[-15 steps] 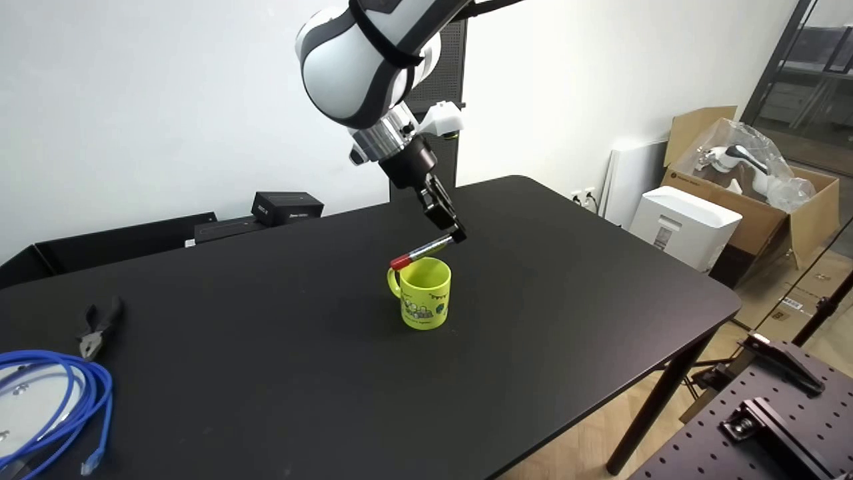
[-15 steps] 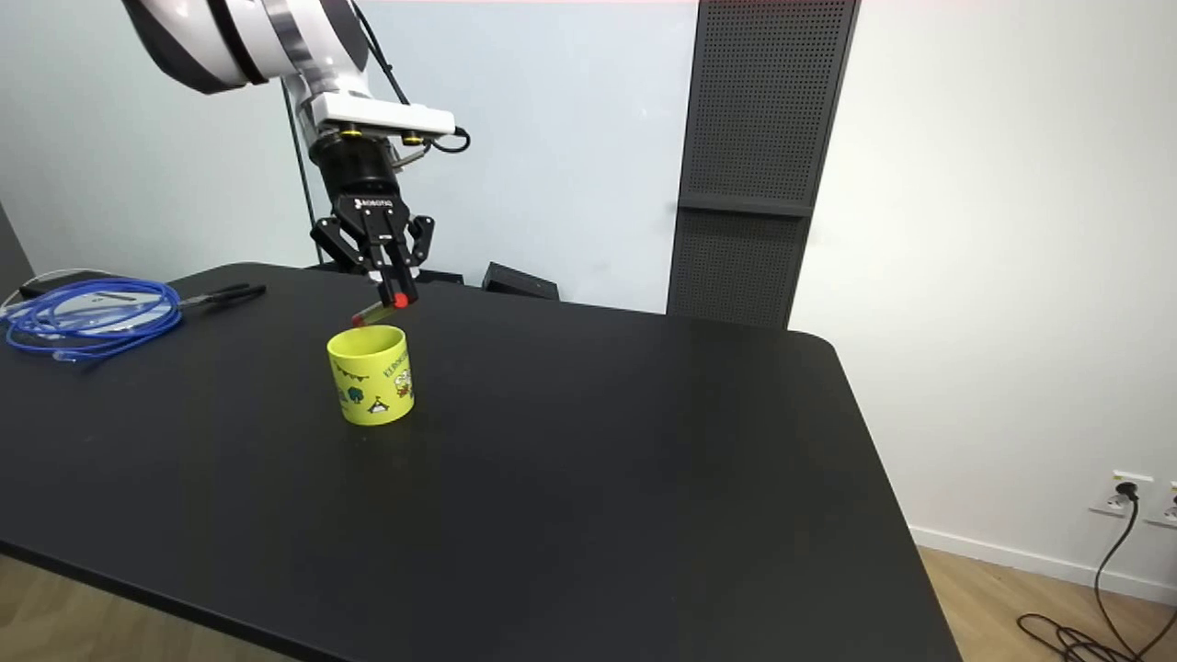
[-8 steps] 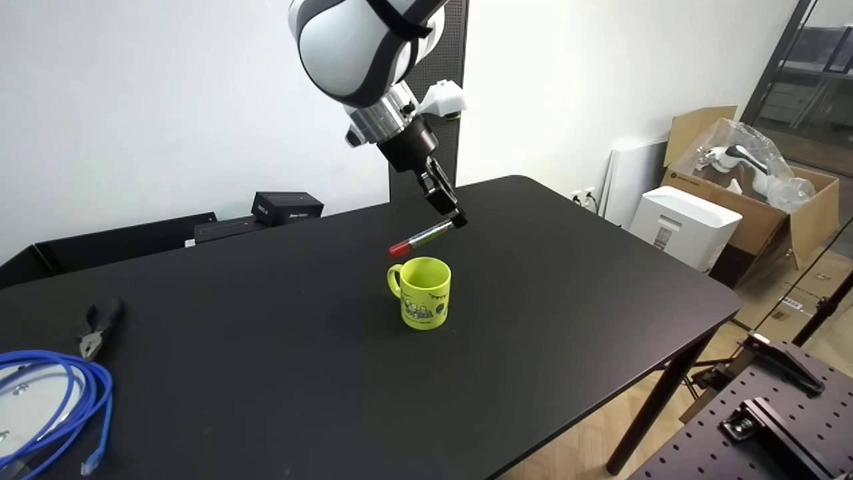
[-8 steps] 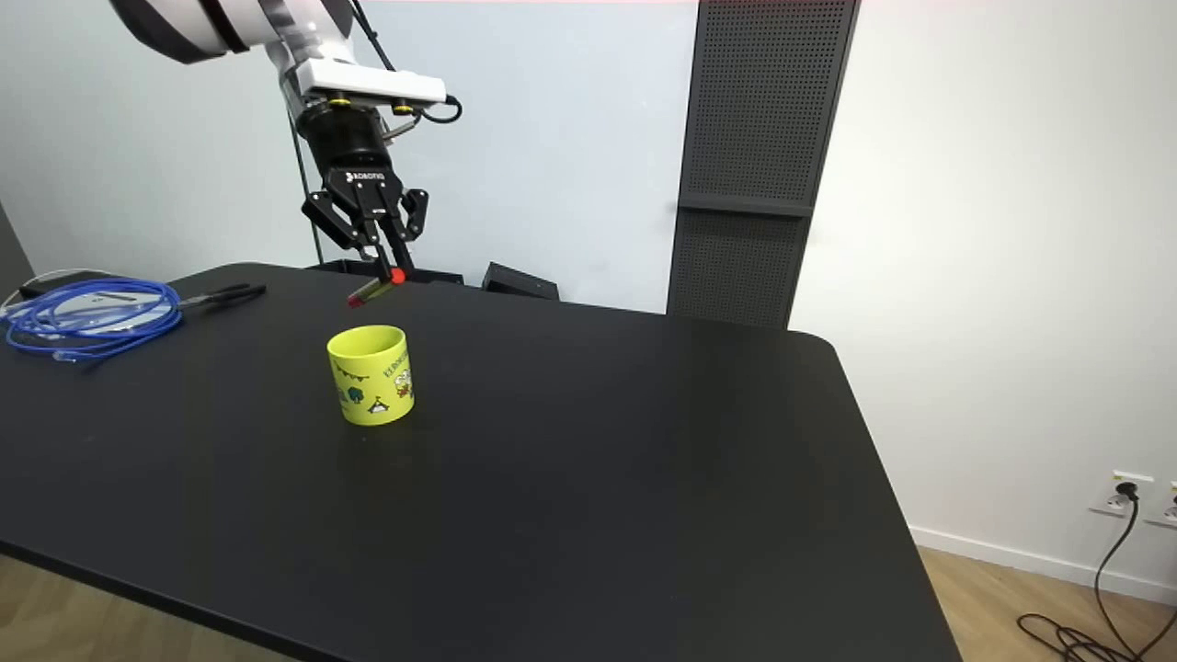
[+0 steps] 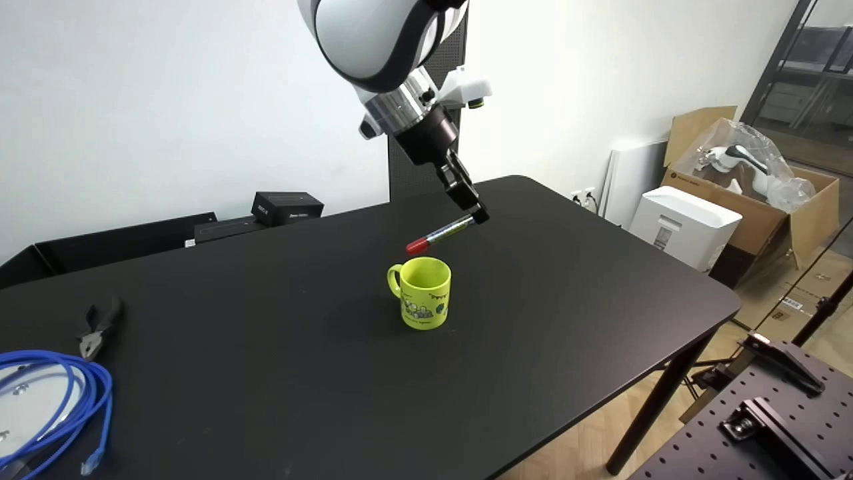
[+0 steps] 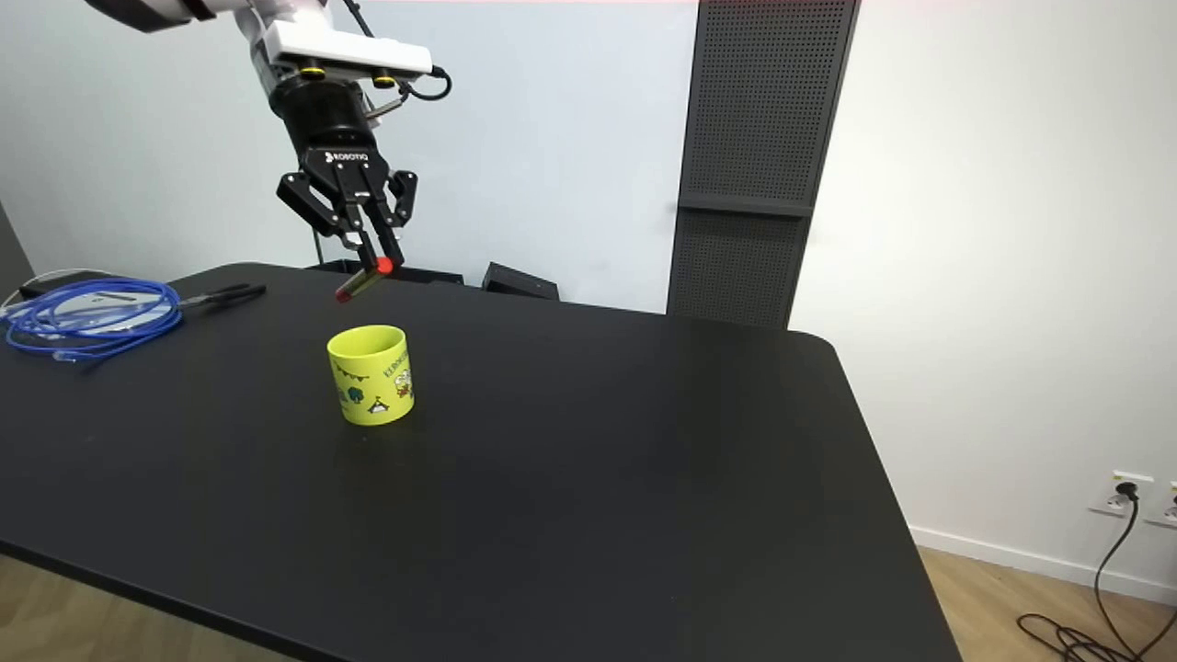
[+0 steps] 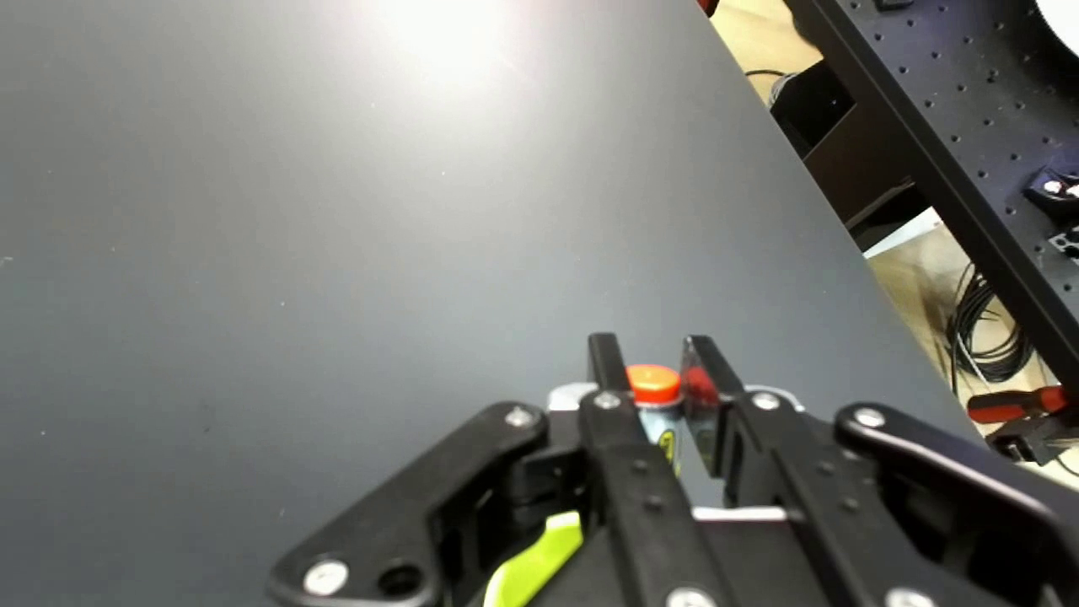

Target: Put the pen in the yellow cup

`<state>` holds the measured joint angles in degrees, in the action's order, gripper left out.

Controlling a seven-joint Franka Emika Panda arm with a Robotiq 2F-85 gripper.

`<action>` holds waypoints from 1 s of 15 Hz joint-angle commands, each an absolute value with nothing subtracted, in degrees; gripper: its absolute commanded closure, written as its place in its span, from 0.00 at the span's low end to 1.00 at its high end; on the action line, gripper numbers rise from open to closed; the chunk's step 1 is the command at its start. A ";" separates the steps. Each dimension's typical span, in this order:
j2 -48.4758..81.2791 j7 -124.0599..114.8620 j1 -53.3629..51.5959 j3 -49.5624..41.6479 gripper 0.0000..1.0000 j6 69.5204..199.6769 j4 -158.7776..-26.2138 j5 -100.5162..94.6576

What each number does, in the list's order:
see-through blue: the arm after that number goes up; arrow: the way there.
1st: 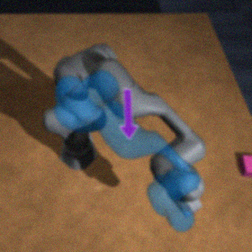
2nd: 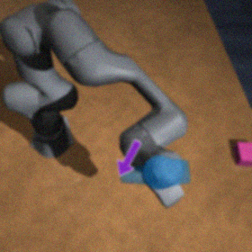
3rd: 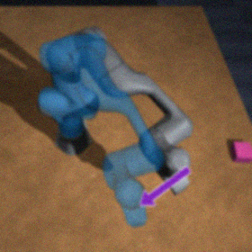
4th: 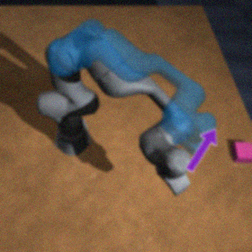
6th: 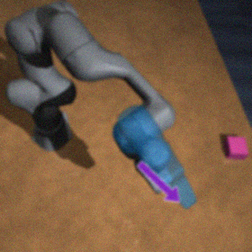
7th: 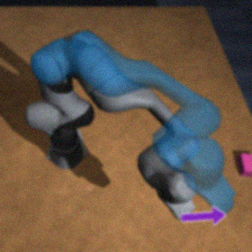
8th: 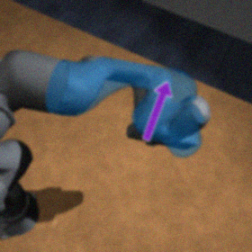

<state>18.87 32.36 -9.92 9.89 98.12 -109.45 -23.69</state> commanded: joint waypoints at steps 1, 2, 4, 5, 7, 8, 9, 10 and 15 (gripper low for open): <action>15.49 29.83 -8.78 9.63 0.94 98.84 -113.95 -23.44; 15.42 29.75 -8.39 9.47 0.94 98.93 -114.46 -23.24; 15.94 29.91 -7.66 9.11 0.94 99.01 -114.89 -22.94; 16.49 30.20 -7.32 8.94 0.94 98.97 -114.75 -22.78; 17.50 30.58 -6.77 8.77 0.94 99.00 -114.54 -22.77; 18.02 30.74 -6.58 8.76 0.94 98.95 -114.31 -22.79; 18.75 30.91 -6.47 8.80 0.94 98.87 -113.83 -22.88; 19.35 31.06 -6.46 8.83 0.94 98.74 -113.40 -23.01; 22.23 31.24 -6.75 8.87 0.94 97.99 -111.08 -23.44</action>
<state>20.41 31.50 -6.64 8.85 98.98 -113.64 -23.47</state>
